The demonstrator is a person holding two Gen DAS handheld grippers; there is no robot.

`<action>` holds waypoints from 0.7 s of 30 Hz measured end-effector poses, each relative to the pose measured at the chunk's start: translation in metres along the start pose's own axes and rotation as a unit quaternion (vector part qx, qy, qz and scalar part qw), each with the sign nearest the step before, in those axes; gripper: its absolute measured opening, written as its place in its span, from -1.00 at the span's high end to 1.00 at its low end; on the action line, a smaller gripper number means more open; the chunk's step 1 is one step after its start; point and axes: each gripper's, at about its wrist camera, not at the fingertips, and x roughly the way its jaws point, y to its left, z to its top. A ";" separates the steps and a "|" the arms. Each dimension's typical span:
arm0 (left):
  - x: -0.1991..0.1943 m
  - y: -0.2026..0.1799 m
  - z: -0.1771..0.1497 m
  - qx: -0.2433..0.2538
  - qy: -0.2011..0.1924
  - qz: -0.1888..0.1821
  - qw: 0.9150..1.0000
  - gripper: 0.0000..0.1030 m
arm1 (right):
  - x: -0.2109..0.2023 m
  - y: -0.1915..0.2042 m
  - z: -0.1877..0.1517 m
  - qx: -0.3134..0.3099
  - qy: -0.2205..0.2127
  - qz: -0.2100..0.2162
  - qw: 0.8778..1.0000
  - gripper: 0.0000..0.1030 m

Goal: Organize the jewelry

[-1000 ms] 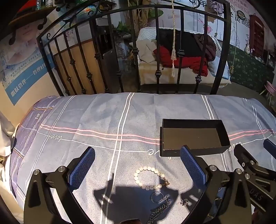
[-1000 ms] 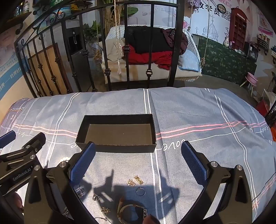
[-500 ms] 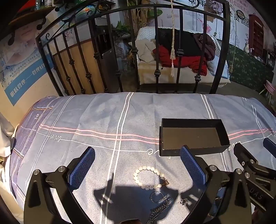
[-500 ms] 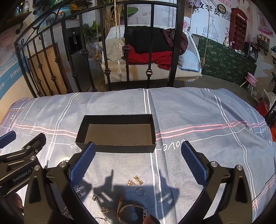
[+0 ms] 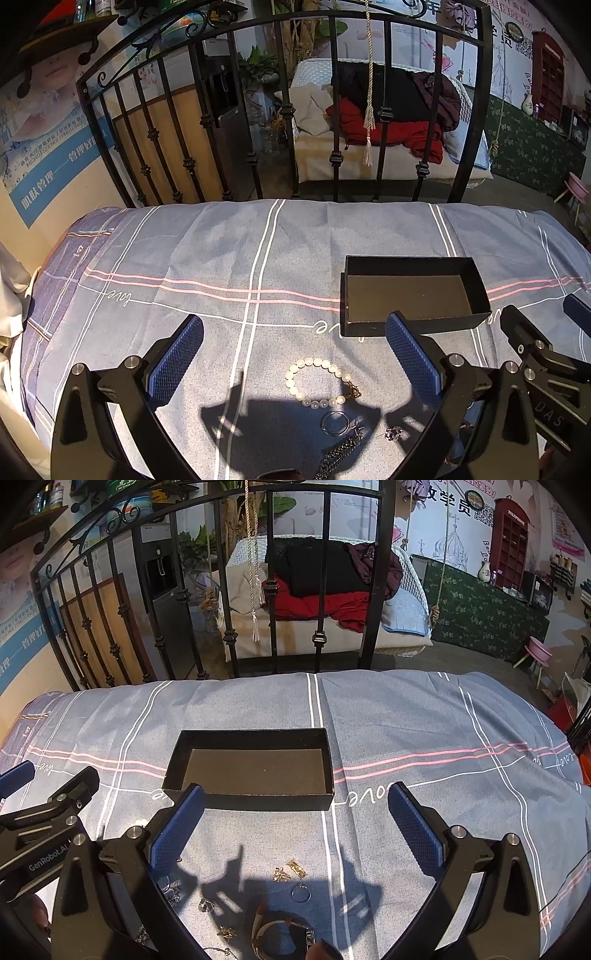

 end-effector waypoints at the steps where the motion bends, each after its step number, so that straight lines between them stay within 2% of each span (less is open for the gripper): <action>1: 0.000 0.000 0.000 0.000 0.000 0.000 1.000 -0.88 | 0.000 0.000 0.000 0.000 0.000 0.000 1.000 -0.90; 21: 0.001 0.000 -0.001 0.000 0.004 -0.001 1.000 -0.88 | 0.000 0.000 -0.001 0.002 0.000 0.003 1.000 -0.90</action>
